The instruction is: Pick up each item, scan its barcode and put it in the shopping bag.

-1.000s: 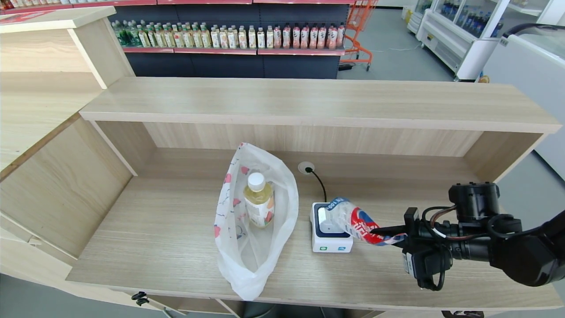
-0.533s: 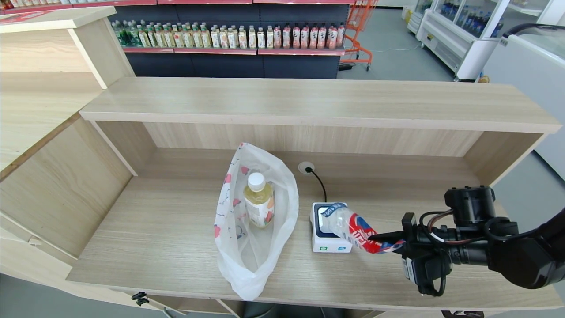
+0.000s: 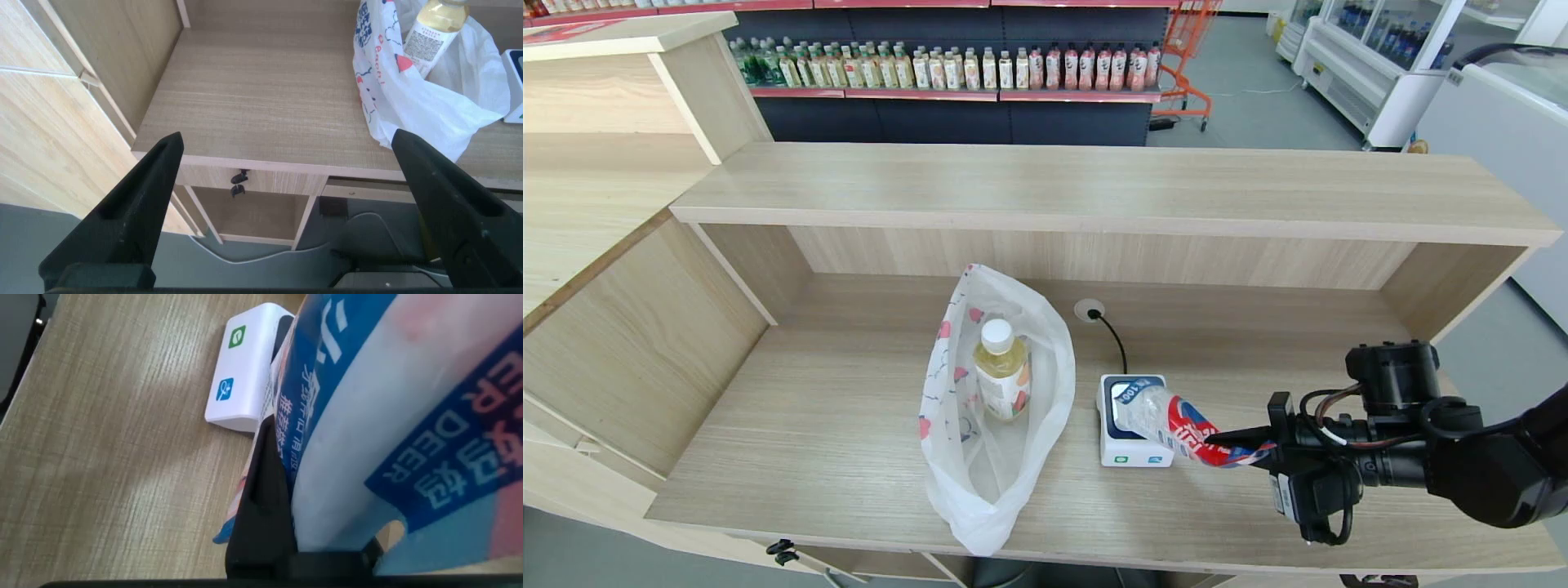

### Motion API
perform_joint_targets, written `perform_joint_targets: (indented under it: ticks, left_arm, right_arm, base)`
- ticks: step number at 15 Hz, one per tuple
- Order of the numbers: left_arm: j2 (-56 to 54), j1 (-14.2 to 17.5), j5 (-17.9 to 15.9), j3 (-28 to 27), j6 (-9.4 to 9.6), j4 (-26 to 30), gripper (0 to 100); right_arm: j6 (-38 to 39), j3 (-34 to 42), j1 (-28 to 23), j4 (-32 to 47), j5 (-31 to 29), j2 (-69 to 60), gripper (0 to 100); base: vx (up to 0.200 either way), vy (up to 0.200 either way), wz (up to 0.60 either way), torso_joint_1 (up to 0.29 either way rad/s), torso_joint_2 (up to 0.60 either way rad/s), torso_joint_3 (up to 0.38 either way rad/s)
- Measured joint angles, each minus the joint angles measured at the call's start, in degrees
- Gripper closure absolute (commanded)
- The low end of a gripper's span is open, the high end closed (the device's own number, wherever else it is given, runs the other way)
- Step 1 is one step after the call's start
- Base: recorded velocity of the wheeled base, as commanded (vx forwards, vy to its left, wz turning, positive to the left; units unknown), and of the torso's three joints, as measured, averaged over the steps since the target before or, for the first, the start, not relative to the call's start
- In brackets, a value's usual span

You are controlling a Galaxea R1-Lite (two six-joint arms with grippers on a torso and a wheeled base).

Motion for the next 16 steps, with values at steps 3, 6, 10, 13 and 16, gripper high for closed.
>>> perform_joint_targets:
  ticks: [3, 6, 10, 13, 16]
  left_arm:
    - [0.0, 0.0, 0.0, 0.0, 0.00, 0.0, 0]
    - [0.0, 0.0, 0.0, 0.0, 0.00, 0.0, 0]
    - [0.0, 0.0, 0.0, 0.0, -0.02, 0.0, 0]
    - [0.0, 0.0, 0.0, 0.0, -0.02, 0.0, 0]
    - [0.0, 0.0, 0.0, 0.0, 0.00, 0.0, 0]
  right_arm:
    - [0.0, -0.1, -0.1, 0.0, 0.3, -0.3, 100]
    - [0.5, 0.1, -0.5, 0.5, 2.4, -2.4, 100]
    - [6.9, 2.3, -0.4, 0.7, 2.9, -10.1, 100]
    - [16.7, 5.1, -0.3, 0.8, 0.2, -18.8, 100]
    - [39.3, 8.1, -0.4, 1.7, -7.0, -30.9, 100]
  base:
    - [0.000, 0.000, 0.00, 0.000, 0.00, 0.000]
    - [0.000, 0.000, 0.00, 0.000, 0.00, 0.000]
    - [0.000, 0.000, 0.00, 0.000, 0.00, 0.000]
    - [0.000, 0.000, 0.00, 0.000, 0.00, 0.000]
    - [0.000, 0.000, 0.00, 0.000, 0.00, 0.000]
